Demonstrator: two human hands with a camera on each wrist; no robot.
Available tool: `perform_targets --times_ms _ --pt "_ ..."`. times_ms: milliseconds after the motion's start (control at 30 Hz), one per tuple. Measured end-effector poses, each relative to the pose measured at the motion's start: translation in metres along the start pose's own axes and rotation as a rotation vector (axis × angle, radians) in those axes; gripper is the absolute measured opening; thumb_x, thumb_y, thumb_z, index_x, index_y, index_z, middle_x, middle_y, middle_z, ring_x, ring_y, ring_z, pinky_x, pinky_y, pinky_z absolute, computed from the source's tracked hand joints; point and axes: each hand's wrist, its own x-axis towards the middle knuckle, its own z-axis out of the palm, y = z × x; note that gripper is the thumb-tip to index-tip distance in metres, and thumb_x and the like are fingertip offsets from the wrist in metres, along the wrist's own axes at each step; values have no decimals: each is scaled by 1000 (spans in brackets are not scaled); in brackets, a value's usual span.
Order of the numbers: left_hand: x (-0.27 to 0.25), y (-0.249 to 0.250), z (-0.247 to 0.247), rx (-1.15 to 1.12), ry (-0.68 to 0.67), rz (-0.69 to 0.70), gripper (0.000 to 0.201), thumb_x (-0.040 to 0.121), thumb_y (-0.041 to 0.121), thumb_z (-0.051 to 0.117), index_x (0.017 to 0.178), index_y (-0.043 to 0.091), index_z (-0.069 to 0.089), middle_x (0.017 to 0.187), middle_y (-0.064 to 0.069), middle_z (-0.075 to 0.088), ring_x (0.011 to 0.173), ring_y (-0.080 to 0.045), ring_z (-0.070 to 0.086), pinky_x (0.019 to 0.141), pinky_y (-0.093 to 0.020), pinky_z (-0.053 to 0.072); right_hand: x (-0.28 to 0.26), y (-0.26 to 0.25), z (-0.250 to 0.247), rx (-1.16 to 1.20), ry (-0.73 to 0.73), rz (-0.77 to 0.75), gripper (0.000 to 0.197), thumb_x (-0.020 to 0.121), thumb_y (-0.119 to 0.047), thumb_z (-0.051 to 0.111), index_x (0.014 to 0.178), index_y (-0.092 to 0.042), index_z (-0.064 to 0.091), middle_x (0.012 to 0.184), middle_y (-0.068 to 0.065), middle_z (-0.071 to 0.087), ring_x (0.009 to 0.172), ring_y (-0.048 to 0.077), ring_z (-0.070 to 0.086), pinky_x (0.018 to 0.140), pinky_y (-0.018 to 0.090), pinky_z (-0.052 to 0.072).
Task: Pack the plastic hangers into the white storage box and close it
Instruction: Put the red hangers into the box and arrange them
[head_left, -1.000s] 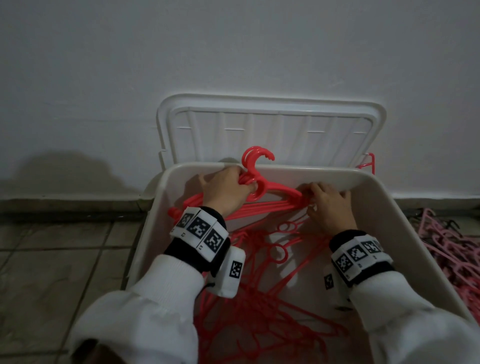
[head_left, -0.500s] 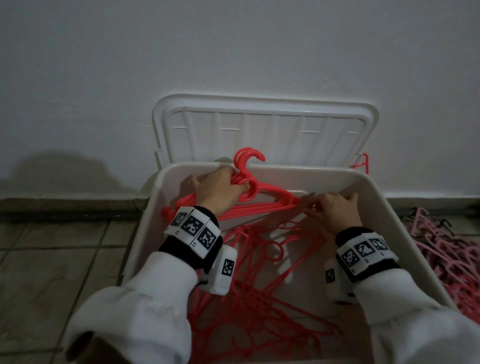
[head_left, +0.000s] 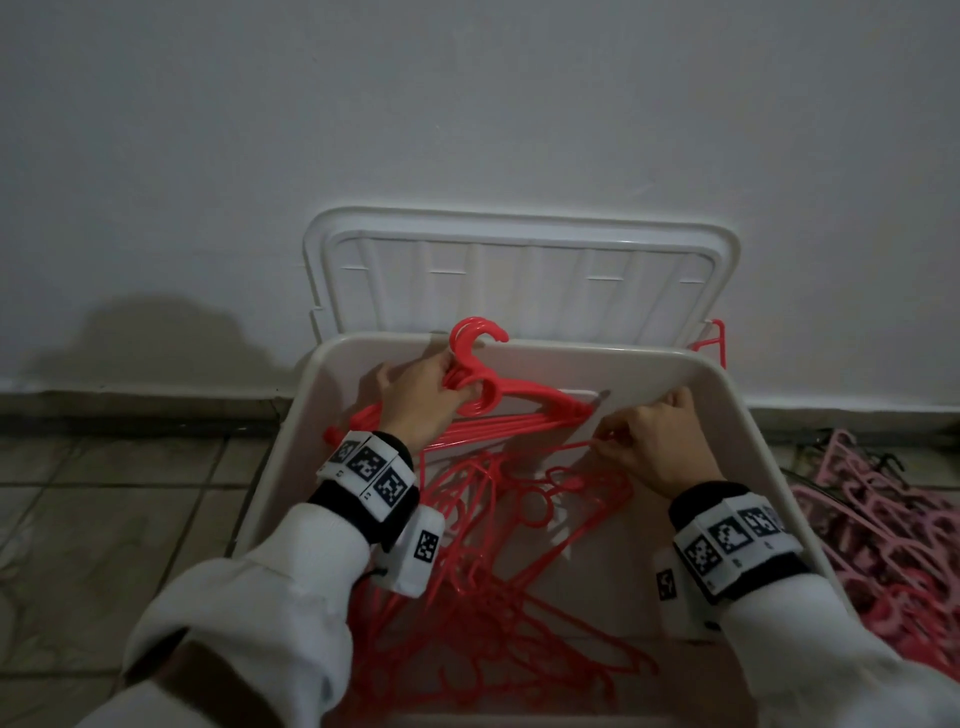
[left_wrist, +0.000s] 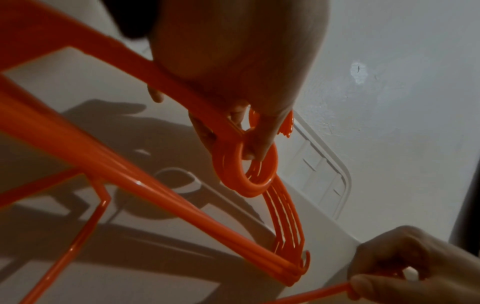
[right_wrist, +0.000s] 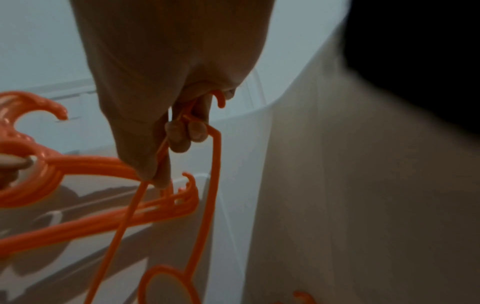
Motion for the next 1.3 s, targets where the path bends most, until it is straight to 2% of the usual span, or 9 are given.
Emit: perform_targets --times_ms 100,167,267,667,800,867,1000,1133,1300 --pt "-1 2 0 -2 7 -6 30 88 42 58 117 35 59 108 8 67 117 -16 51 111 -42 14 0 8 -3 -21 197 -44 21 81 -41 59 74 -27 72 72 -2 72 69 21 65 80 34 21" --pt "1 2 1 20 9 3 30 88 43 56 117 36 59 111 10 66 119 -15 50 111 -42 13 -1 12 -3 -24 346 -43 32 77 -46 49 62 -26 69 59 -4 68 52 17 63 75 34 21" --pt "6 0 2 32 32 7 27 88 44 55 111 31 60 112 10 65 118 -15 50 109 -42 12 -8 12 1 -18 409 -22 42 76 -54 41 55 -26 65 51 -6 65 45 14 59 77 35 22" --pt "10 3 2 -37 91 22 25 89 44 55 105 26 62 105 8 68 110 -17 55 108 -42 14 -15 20 16 -148 388 64 42 78 -51 38 58 -23 62 54 -6 62 50 17 58 80 37 22" --pt "17 -4 7 -207 43 -11 20 76 53 59 82 34 59 93 7 70 95 -19 64 107 -49 29 -14 19 13 -186 448 12 38 80 -50 43 60 -24 63 56 -9 57 58 17 58 82 39 22" --pt "18 -3 6 -203 52 -4 16 78 49 60 76 35 55 90 7 70 92 -20 65 106 -49 31 -15 19 10 -191 493 27 34 80 -49 48 62 -25 65 58 -9 57 66 19 58 84 40 22" --pt "15 3 3 -67 127 35 22 88 45 56 99 27 62 96 8 70 103 -18 59 109 -45 16 -15 24 5 -225 468 122 25 77 -44 55 63 -26 66 60 -9 58 80 21 57 87 41 19" --pt "12 5 0 -43 136 34 25 88 43 56 104 26 63 101 8 68 109 -18 55 109 -45 16 -11 18 15 -292 312 71 18 61 -34 81 55 -27 65 54 -9 61 68 20 58 88 41 20" --pt "11 7 1 -62 147 48 23 88 43 56 104 26 63 96 10 67 108 -17 54 109 -43 17 -10 12 23 -286 216 147 28 53 -22 84 44 -20 58 41 -1 54 48 21 57 88 43 23"
